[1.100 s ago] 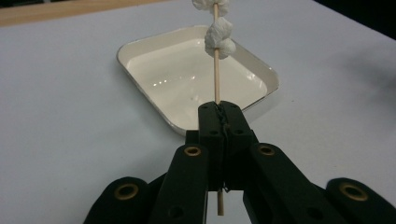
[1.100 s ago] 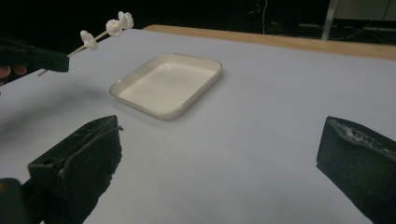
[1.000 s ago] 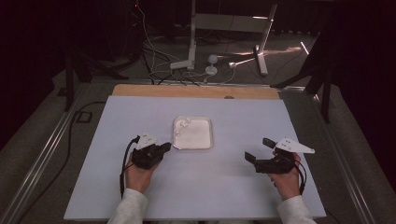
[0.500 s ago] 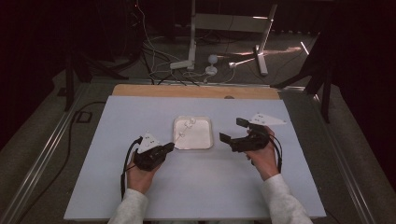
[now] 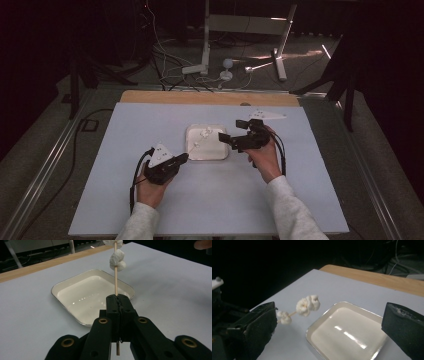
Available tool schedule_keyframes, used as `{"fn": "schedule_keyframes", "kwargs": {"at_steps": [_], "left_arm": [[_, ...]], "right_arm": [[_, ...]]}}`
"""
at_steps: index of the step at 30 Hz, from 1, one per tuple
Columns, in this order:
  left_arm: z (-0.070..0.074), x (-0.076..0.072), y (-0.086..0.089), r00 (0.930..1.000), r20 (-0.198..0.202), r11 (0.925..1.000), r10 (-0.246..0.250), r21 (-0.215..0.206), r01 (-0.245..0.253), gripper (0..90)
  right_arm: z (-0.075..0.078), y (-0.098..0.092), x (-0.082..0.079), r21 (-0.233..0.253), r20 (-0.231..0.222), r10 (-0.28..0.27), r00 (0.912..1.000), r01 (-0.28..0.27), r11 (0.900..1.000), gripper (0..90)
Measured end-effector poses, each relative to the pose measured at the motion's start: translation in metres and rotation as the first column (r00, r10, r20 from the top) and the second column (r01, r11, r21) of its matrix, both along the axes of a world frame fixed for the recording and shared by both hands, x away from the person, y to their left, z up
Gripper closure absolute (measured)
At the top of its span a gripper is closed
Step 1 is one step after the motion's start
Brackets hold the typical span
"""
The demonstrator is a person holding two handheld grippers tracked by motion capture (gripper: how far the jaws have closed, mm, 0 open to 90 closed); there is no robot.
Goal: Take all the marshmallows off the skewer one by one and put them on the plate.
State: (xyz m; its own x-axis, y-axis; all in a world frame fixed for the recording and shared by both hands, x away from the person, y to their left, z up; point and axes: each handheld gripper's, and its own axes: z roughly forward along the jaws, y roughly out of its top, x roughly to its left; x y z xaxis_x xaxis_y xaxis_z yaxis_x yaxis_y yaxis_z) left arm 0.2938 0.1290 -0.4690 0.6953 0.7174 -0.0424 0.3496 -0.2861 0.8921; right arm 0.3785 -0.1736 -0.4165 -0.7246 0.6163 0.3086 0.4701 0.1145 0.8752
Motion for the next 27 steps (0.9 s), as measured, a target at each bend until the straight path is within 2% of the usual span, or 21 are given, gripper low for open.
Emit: {"fn": "schedule_keyframes", "kwargs": {"at_steps": [1,2,3,5,11,12,13,16,18,21,24,27], "left_arm": [[0.000,0.000,0.000,1.0000,0.004,1.0000,-0.008,-0.003,0.008,89.8],[0.000,0.000,0.000,1.0000,0.004,1.0000,-0.008,-0.003,0.008,89.9],[0.000,0.000,-0.001,1.0000,0.005,1.0000,-0.009,-0.003,0.009,89.8],[0.000,0.000,-0.001,1.0000,0.001,1.0000,-0.008,-0.002,0.008,89.9],[-0.001,-0.001,-0.002,0.9999,0.001,0.9999,-0.014,0.002,0.014,89.9],[-0.001,-0.001,-0.003,0.9998,0.003,0.9998,-0.017,0.004,0.017,89.9],[-0.001,-0.001,-0.003,0.9998,0.002,0.9998,-0.019,0.005,0.019,89.9],[-0.002,-0.001,-0.005,0.9996,-0.004,0.9996,-0.027,-0.001,0.027,89.9],[-0.002,-0.001,-0.006,0.9995,-0.004,0.9995,-0.031,-0.004,0.031,89.9],[-0.003,-0.001,-0.007,0.9994,-0.003,0.9994,-0.035,0.000,0.035,89.9],[-0.004,-0.001,-0.008,0.9993,-0.008,0.9993,-0.038,0.004,0.038,89.9],[-0.005,-0.001,-0.009,0.9992,-0.006,0.9992,-0.039,0.005,0.039,89.9]], "right_arm": [[-0.001,0.003,0.004,0.034,-0.040,0.004,0.9992,-0.003,0.999,2.5],[-0.001,0.003,0.004,0.034,-0.040,0.004,0.9992,-0.003,0.999,2.5],[-0.002,0.003,0.008,0.077,-0.074,0.021,0.9970,-0.015,0.997,6.2],[-0.004,0.005,0.011,0.095,-0.109,0.036,0.9934,-0.025,0.995,9.7],[-0.011,0.012,0.015,0.073,-0.167,0.081,0.9826,-0.070,0.995,26.6],[-0.011,0.012,0.015,0.073,-0.167,0.081,0.9826,-0.070,0.995,26.6],[-0.013,0.016,0.016,0.076,-0.182,0.087,0.9795,-0.075,0.994,33.9],[-0.013,0.021,0.017,0.070,-0.204,0.067,0.9767,-0.054,0.996,43.6],[-0.014,0.022,0.019,0.092,-0.230,0.063,0.9712,-0.043,0.995,56.3],[-0.018,0.024,0.022,0.099,-0.287,0.062,0.9559,-0.034,0.995,69.0],[-0.020,0.024,0.023,0.105,-0.326,0.055,0.9437,-0.022,0.994,71.8],[-0.020,0.025,0.024,0.112,-0.336,0.050,0.9405,-0.013,0.994,72.5]]}}
